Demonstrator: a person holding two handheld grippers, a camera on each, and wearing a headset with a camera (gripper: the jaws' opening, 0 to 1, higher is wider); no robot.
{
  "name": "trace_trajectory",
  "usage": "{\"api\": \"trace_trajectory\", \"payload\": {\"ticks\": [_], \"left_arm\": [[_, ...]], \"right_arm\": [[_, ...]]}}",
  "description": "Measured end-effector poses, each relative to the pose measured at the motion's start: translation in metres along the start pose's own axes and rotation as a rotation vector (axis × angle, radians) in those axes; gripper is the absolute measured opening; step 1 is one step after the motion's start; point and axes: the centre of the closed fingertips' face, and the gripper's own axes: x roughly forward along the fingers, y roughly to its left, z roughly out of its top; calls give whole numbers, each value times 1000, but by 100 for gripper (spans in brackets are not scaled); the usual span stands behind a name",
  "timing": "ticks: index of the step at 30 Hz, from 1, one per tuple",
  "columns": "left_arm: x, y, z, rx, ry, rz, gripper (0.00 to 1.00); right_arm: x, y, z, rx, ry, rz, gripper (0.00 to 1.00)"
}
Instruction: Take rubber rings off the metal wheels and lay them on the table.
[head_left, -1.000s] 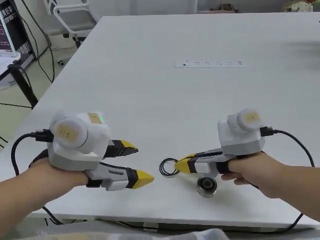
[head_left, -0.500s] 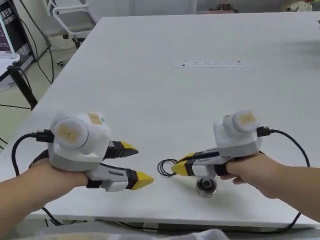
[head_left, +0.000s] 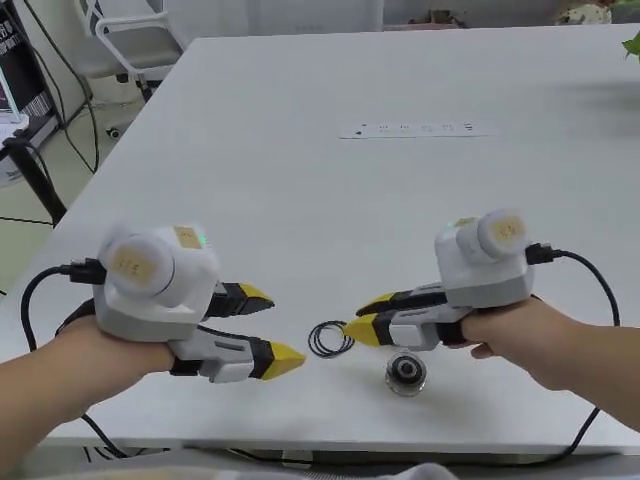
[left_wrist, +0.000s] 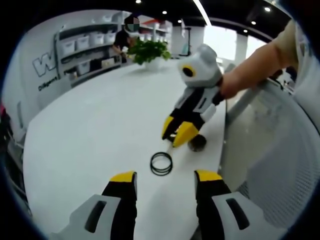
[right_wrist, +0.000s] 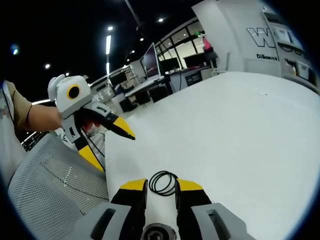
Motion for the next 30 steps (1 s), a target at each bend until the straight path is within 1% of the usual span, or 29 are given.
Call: {"api": "trace_trajectory", "payload": {"ticks": [6, 8, 13, 20, 25, 30], "left_arm": [[3, 2, 9, 9, -7, -2, 47], [6, 4, 12, 12, -11, -1, 47], [12, 3, 21, 24, -17, -8, 47], [27, 5, 35, 31, -22, -18, 46], [39, 3, 43, 30, -25, -32, 46], [53, 1, 47, 36, -19, -49, 45]], "right_arm": [[-20, -10, 10, 5, -40, -28, 22], [-26, -16, 10, 8, -50, -39, 22], [-38, -22, 12, 13, -65, -66, 23], [-54, -32, 8, 17, -73, -94, 25], [-60, -36, 2, 16, -71, -101, 26], [-63, -41, -5, 9, -58, -101, 26]]}}
